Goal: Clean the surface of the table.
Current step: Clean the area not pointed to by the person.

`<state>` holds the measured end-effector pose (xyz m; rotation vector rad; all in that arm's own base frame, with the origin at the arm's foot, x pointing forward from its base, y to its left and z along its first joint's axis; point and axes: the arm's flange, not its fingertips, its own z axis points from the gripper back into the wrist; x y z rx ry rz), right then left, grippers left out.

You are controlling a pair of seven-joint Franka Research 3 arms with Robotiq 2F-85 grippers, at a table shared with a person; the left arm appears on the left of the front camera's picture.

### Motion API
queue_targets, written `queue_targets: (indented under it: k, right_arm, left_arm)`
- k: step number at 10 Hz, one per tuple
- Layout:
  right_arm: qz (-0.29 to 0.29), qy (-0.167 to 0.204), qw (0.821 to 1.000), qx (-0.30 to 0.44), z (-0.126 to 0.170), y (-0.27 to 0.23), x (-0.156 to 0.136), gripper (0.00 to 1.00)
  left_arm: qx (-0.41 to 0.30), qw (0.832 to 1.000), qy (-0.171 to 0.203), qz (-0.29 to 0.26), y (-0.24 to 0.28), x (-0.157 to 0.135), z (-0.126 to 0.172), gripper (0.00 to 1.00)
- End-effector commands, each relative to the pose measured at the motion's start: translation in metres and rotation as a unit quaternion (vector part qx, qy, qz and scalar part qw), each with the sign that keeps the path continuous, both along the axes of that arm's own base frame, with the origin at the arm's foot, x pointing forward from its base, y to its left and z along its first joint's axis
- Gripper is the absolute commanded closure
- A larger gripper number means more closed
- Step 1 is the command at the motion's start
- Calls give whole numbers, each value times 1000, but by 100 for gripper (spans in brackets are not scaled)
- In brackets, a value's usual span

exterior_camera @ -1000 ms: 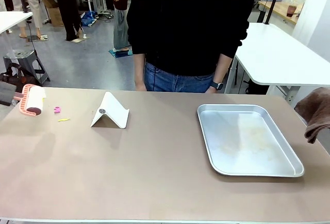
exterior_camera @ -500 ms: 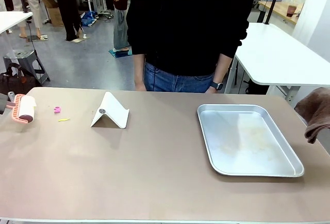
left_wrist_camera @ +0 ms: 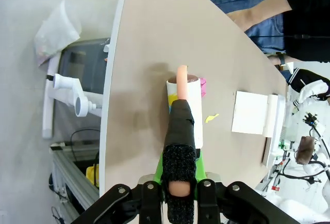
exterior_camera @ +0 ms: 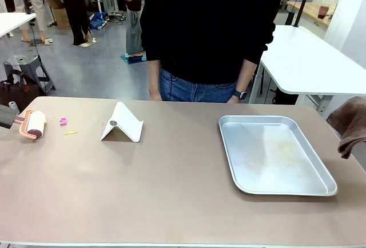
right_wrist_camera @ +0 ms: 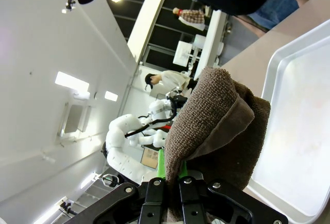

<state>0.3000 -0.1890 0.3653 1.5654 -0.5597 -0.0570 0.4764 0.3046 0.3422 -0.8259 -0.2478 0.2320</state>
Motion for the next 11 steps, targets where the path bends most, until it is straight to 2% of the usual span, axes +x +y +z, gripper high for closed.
queue_targets:
  k: [1, 4, 11]
  right_arm:
    - [1, -5, 1000, 0, 5, -1, -3, 93]
    - [1, -5, 1000, 0, 5, -1, -3, 93]
    - [1, -5, 1000, 0, 5, -1, -3, 93]
  left_arm:
    - [5, 1000, 5, -6, -5, 5, -1, 77]
    - [16, 999, 15, -25, -24, 15, -7, 77]
    - [14, 996, 40, -76, -92, 61, -7, 77]
